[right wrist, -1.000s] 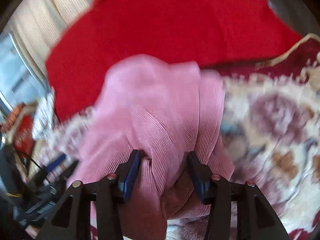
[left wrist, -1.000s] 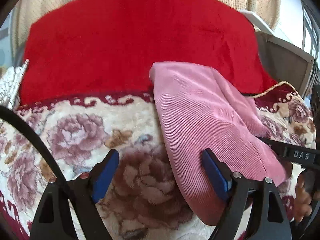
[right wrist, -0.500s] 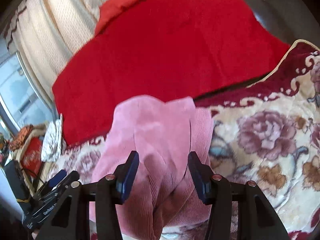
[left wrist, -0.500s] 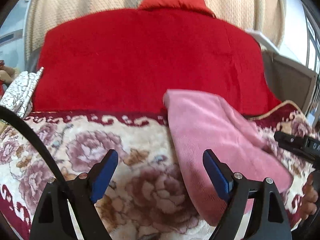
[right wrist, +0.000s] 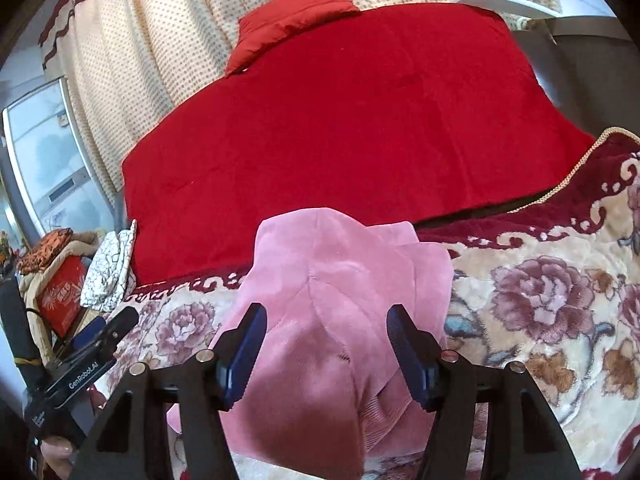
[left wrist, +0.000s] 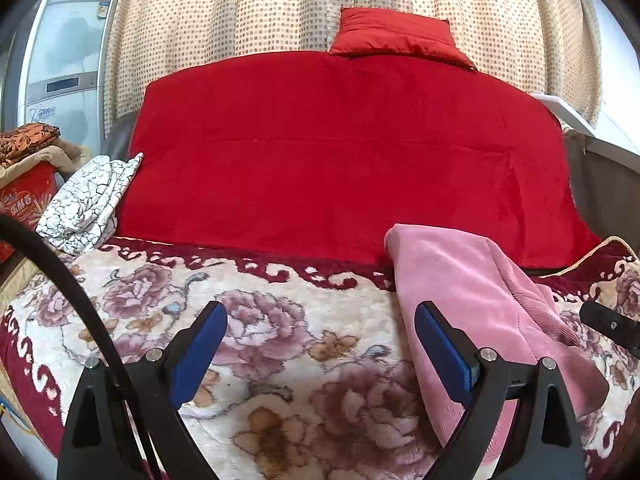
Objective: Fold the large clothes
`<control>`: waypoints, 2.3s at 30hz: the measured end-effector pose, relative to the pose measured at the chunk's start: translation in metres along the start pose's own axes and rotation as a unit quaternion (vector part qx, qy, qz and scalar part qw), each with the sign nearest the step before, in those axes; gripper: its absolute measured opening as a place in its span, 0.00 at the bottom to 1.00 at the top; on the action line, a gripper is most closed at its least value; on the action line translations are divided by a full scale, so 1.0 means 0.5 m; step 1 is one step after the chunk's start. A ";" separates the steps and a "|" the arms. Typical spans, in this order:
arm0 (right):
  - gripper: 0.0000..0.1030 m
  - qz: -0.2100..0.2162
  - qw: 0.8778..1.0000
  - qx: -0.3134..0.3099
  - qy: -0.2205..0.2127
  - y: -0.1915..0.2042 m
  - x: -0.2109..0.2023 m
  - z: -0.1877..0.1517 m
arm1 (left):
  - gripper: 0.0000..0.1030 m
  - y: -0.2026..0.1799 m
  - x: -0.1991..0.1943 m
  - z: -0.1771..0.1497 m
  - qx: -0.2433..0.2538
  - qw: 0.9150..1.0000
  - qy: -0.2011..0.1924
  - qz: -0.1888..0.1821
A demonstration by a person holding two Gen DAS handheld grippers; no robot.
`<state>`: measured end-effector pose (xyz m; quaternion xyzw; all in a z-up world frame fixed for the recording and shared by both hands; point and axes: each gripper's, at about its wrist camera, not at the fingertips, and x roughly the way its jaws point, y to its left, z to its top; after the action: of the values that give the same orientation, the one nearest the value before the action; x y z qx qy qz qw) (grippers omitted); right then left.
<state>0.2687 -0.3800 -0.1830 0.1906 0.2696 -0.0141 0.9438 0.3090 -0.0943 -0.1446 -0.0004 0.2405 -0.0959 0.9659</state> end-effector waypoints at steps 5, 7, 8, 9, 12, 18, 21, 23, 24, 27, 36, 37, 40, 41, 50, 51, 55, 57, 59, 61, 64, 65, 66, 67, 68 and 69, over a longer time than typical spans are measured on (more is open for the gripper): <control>0.65 0.002 1.000 -0.011 0.001 0.011 0.006 -0.003 | 0.92 0.003 -0.002 -0.003 0.004 1.000 -0.002 0.001; 0.65 -0.001 1.000 -0.010 0.002 0.009 0.009 -0.003 | 0.92 0.000 0.002 -0.004 0.008 1.000 0.001 -0.004; 0.65 -0.001 1.000 -0.009 0.004 0.007 0.010 -0.004 | 0.92 -0.003 0.003 -0.005 0.010 1.000 0.005 -0.009; 0.65 0.000 1.000 -0.006 0.006 0.004 0.012 -0.004 | 0.92 -0.007 0.004 -0.007 0.014 1.000 0.009 -0.015; 0.64 0.005 1.000 0.000 0.015 -0.001 0.019 -0.007 | 0.92 -0.028 0.021 -0.016 0.035 0.998 0.031 -0.030; 0.65 0.003 0.997 0.005 0.083 -0.009 0.070 -0.027 | 0.92 -0.097 0.069 -0.054 0.094 0.988 0.105 -0.065; 0.64 0.014 0.992 0.028 0.119 -0.027 0.097 -0.037 | 0.92 -0.127 0.061 -0.067 0.131 0.987 0.084 -0.046; 0.64 0.024 0.991 0.043 0.121 -0.039 0.097 -0.035 | 0.92 -0.125 0.059 -0.065 0.129 0.987 0.085 -0.050; 0.64 0.027 0.991 0.046 0.121 -0.043 0.096 -0.034 | 0.92 -0.120 0.061 -0.063 0.121 0.987 0.090 -0.054; 0.65 0.037 0.993 0.054 0.098 -0.050 0.076 -0.026 | 0.92 -0.102 0.071 -0.058 0.086 0.988 0.107 -0.070; 0.65 0.027 0.992 0.075 0.102 -0.074 0.086 -0.023 | 0.92 -0.103 0.099 -0.065 0.039 0.980 0.149 -0.126; 0.64 0.022 0.990 0.070 0.120 -0.073 0.099 -0.029 | 0.92 -0.111 0.107 -0.072 0.045 0.979 0.156 -0.121; 0.64 0.024 0.989 0.077 0.127 -0.078 0.105 -0.032 | 0.92 -0.118 0.101 -0.069 0.049 0.981 0.144 -0.117; 0.65 0.025 0.989 0.079 0.126 -0.079 0.103 -0.030 | 0.92 -0.119 0.100 -0.069 0.049 0.981 0.144 -0.117; 0.64 0.037 0.996 0.073 0.040 -0.085 0.044 0.032 | 0.92 -0.134 0.071 -0.065 0.084 0.989 0.097 -0.069; 0.64 0.035 0.996 0.073 0.033 -0.082 0.043 0.042 | 0.92 -0.133 0.069 -0.064 0.084 0.990 0.093 -0.066; 0.63 0.012 0.996 0.076 0.040 -0.095 0.074 0.063 | 0.92 -0.119 0.059 -0.055 0.068 0.993 0.071 -0.058; 0.62 -0.004 0.993 0.084 0.082 -0.113 0.121 0.050 | 0.92 -0.115 0.072 -0.057 0.066 0.992 0.087 -0.061; 0.59 -0.021 0.984 0.100 0.147 -0.134 0.177 0.019 | 0.92 -0.119 0.092 -0.067 0.071 0.989 0.116 -0.064; 0.60 -0.020 0.980 0.114 0.162 -0.146 0.195 0.004 | 0.92 -0.119 0.096 -0.070 0.063 0.989 0.119 -0.064; 0.60 -0.026 0.985 0.098 0.140 -0.135 0.168 0.018 | 0.92 -0.119 0.093 -0.069 0.067 0.989 0.116 -0.060; 0.60 -0.028 0.987 0.091 0.131 -0.131 0.158 0.020 | 0.92 -0.119 0.092 -0.070 0.065 0.989 0.117 -0.060; 0.60 -0.032 0.988 0.084 0.125 -0.127 0.150 0.018 | 0.92 -0.117 0.092 -0.070 0.063 0.989 0.117 -0.061; 0.60 -0.037 0.989 0.077 0.120 -0.123 0.144 0.018 | 0.92 -0.117 0.092 -0.070 0.064 0.989 0.118 -0.061; 0.60 -0.038 0.990 0.075 0.114 -0.120 0.139 0.022 | 0.92 -0.116 0.092 -0.070 0.064 0.989 0.118 -0.062; 0.60 -0.033 0.991 0.075 0.102 -0.119 0.128 0.024 | 0.92 -0.116 0.092 -0.071 0.063 0.989 0.119 -0.062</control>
<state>0.3218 -0.4345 -0.2274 0.2524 0.3684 -0.0460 0.8936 0.3217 -0.1580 -0.1945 0.0574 0.3465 -0.1697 0.9208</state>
